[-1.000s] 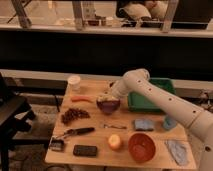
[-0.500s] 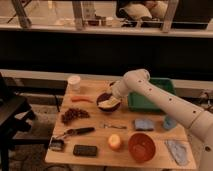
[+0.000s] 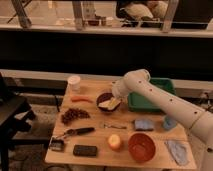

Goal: Place banana in purple bowl

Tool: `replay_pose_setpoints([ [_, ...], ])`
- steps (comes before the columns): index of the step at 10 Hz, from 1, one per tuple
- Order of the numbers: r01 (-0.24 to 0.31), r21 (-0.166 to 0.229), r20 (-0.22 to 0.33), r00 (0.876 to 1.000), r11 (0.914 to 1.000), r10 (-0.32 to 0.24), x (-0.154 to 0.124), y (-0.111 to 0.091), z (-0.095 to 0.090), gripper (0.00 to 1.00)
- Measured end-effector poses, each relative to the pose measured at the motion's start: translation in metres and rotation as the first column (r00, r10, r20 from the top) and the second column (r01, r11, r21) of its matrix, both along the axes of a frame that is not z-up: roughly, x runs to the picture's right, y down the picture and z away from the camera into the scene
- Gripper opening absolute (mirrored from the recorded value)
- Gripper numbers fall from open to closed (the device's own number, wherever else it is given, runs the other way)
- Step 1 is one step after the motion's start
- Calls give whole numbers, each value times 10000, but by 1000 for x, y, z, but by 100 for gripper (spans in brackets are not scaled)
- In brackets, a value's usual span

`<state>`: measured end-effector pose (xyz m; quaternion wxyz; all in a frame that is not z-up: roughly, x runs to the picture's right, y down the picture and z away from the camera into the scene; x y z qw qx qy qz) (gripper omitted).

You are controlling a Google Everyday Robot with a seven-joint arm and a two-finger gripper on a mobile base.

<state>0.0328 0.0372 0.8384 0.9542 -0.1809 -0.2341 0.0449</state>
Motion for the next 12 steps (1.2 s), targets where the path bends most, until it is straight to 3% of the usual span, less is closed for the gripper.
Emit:
replay_pose_setpoints([
  [9, -372, 675, -206, 9990, 9970, 387, 11, -25, -31, 80],
  [12, -590, 931, -475, 9968, 9939, 637, 26, -31, -41, 80],
])
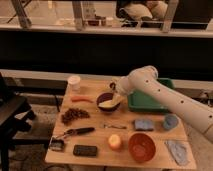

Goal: Place banana in purple bowl

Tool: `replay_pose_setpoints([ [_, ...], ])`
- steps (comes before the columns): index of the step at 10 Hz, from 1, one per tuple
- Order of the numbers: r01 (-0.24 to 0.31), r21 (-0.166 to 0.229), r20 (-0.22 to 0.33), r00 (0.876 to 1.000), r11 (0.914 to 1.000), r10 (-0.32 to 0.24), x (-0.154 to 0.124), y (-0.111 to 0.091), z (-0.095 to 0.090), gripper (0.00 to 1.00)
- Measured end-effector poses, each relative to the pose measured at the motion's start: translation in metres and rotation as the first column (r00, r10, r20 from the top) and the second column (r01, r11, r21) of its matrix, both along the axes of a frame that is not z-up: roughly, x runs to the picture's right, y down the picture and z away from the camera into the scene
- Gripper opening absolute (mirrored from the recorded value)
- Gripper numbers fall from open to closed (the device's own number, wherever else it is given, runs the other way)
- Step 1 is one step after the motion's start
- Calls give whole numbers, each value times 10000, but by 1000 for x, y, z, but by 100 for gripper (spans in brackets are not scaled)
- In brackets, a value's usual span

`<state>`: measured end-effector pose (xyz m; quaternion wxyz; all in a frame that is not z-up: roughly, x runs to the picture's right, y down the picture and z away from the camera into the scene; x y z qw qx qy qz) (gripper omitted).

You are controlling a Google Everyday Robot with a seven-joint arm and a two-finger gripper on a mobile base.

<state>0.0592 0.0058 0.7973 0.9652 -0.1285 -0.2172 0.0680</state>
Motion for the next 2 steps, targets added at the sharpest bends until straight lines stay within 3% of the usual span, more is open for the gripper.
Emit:
replay_pose_setpoints([
  [2, -147, 109, -165, 9998, 9998, 149, 8, -2, -6, 80],
])
